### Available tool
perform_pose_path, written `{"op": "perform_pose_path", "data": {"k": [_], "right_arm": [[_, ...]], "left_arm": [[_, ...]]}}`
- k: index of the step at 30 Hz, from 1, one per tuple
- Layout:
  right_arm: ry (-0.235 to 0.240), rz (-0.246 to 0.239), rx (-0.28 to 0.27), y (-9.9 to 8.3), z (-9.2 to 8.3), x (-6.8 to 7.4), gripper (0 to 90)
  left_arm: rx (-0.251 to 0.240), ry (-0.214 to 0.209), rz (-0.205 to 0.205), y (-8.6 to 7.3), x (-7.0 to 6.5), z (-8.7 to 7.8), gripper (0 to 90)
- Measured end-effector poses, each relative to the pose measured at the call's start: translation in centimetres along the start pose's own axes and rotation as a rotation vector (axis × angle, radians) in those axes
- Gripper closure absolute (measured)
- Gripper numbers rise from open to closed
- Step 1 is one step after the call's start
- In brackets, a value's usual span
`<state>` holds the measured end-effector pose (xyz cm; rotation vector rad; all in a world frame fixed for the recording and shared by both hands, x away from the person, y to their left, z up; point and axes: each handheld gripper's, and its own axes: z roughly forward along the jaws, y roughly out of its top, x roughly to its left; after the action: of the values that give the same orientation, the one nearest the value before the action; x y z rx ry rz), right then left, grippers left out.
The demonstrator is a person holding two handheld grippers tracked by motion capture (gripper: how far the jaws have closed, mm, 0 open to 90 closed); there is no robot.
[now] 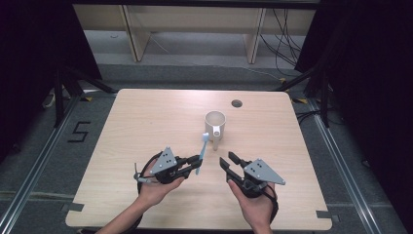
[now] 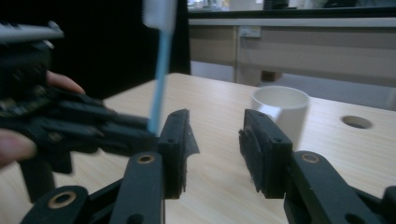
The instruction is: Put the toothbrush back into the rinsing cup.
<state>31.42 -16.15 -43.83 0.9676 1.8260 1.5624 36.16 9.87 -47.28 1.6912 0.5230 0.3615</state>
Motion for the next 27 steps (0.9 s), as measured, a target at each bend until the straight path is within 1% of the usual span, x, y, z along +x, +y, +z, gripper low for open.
{"op": "perform_pose_path", "data": {"k": [1, 2, 3, 4, 5, 6, 8, 11, 12, 13, 14, 15, 16, 17, 18, 19, 20, 21, 22, 23, 27], "right_arm": [[0.018, 0.016, -0.005, 0.2, 0.3, 0.2, 63.6], [0.023, 0.011, -0.008, 0.4, 0.5, 0.4, 64.5], [0.058, 0.07, 0.004, 0.8, 1.2, 1.1, 66.2], [0.058, 0.07, 0.004, 0.8, 1.2, 1.1, 66.2], [0.061, 0.06, -0.009, 0.9, 1.5, 1.1, 66.6], [0.077, 0.07, -0.003, 1.1, 1.9, 1.4, 67.3], [0.086, 0.087, -0.009, 1.2, 2.3, 1.7, 67.5], [0.076, 0.082, -0.01, 1.3, 2.7, 1.7, 68.4], [0.082, 0.092, -0.004, 1.3, 2.8, 1.7, 69.4], [0.079, 0.096, -0.001, 1.3, 2.9, 1.7, 71.3], [0.064, 0.081, 0.001, 1.3, 3.0, 1.5, 73.0], [0.073, 0.093, 0.0, 1.3, 3.1, 1.5, 74.2], [0.075, 0.104, 0.006, 1.3, 3.1, 1.5, 75.2], [0.068, 0.093, -0.002, 1.3, 3.2, 1.4, 76.0], [0.062, 0.082, 0.003, 1.4, 3.2, 1.3, 76.8], [0.069, 0.102, 0.011, 1.4, 3.2, 1.4, 78.6], [0.069, 0.102, 0.011, 1.4, 3.2, 1.4, 78.6], [0.066, 0.117, 0.016, 1.4, 3.2, 1.4, 79.9], [0.074, 0.109, 0.013, 1.4, 3.3, 1.3, 81.0], [0.067, 0.098, 0.008, 1.4, 3.4, 1.2, 83.1], [0.061, 0.104, 0.015, 1.5, 3.4, 1.2, 84.1]], "left_arm": [[0.003, -0.001, 0.005, 0.1, -0.1, 0.1, 78.9], [0.002, 0.001, 0.002, 0.1, -0.3, 0.3, 78.9], [0.003, 0.002, 0.007, 0.2, -0.3, 0.4, 78.9], [0.002, 0.002, 0.007, 0.3, -0.5, 0.5, 78.9], [-0.001, -0.001, 0.008, 0.4, -0.5, 0.7, 78.9], [0.009, -0.001, 0.006, 0.5, -0.7, 0.8, 78.9], [0.012, -0.004, 0.011, 0.6, -1.0, 1.0, 78.9], [0.012, -0.003, 0.012, 0.6, -1.1, 1.2, 78.9], [-0.001, -0.007, 0.014, 0.6, -1.2, 1.3, 78.9], [0.016, 0.002, 0.019, 0.7, -1.3, 1.2, 78.9], [0.015, 0.001, 0.019, 0.8, -1.3, 1.3, 78.9], [0.017, 0.0, 0.021, 0.8, -1.3, 1.3, 78.9], [0.0, -0.005, 0.017, 0.7, -1.4, 1.5, 78.9], [0.004, -0.007, 0.021, 0.8, -1.4, 1.5, 78.9], [0.022, 0.003, 0.026, 0.9, -1.4, 1.4, 78.9], [0.02, 0.003, 0.025, 0.9, -1.5, 1.4, 78.9], [0.022, 0.005, 0.024, 0.9, -1.5, 1.4, 78.9], [0.021, 0.006, 0.023, 0.9, -1.5, 1.4, 78.9], [0.02, 0.008, 0.021, 1.0, -1.5, 1.5, 78.9], [0.021, 0.01, 0.02, 1.0, -1.5, 1.5, 78.8], [0.019, 0.013, 0.024, 1.0, -1.6, 1.6, 78.8]]}}
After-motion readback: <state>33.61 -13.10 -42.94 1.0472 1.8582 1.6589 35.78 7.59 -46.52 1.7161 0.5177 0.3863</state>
